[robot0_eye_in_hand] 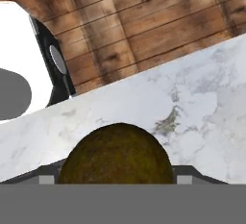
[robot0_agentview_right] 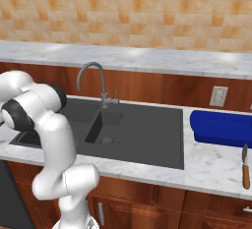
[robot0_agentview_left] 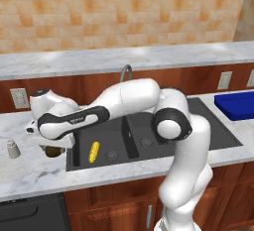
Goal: Pick up all produce items and place them in the sink. Turn on the sink faucet to wash them. Then turn the sink off and put them in the tray.
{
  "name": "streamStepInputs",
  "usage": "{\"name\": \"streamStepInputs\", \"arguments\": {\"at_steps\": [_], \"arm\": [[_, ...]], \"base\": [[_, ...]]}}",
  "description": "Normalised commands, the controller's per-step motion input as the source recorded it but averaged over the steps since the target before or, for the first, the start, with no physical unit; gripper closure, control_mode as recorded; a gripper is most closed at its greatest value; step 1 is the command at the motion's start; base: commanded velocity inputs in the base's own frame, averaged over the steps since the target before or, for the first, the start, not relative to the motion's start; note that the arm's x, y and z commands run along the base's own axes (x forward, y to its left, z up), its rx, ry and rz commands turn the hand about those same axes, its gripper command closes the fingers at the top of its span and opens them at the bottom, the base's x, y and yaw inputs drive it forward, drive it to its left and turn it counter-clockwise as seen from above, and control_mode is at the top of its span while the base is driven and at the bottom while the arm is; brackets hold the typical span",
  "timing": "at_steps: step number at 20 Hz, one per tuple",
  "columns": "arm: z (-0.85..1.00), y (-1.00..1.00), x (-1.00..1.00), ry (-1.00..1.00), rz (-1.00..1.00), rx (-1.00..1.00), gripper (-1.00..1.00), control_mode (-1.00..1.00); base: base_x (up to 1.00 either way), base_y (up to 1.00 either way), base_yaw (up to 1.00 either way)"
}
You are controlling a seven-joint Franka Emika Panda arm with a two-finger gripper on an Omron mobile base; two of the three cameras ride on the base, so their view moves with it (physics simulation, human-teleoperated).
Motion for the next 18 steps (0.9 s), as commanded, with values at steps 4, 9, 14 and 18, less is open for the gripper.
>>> {"name": "streamStepInputs", "arguments": {"at_steps": [4, 9, 14, 18], "arm": [[0.01, -1.00, 0.42, 0.00, 0.00, 0.06, 1.00, -1.00], [-0.16, -1.00, 0.77, 0.05, 0.00, 0.00, 1.00, -1.00], [-0.66, -0.94, 0.88, 0.10, 0.00, -0.01, 1.00, -1.00], [-1.00, -0.45, 0.72, 0.01, 0.00, -0.03, 1.00, -1.00]], "base": [[0.00, 0.00, 0.00], [0.00, 0.00, 0.00], [0.00, 0.00, 0.00], [0.00, 0.00, 0.00]]}}
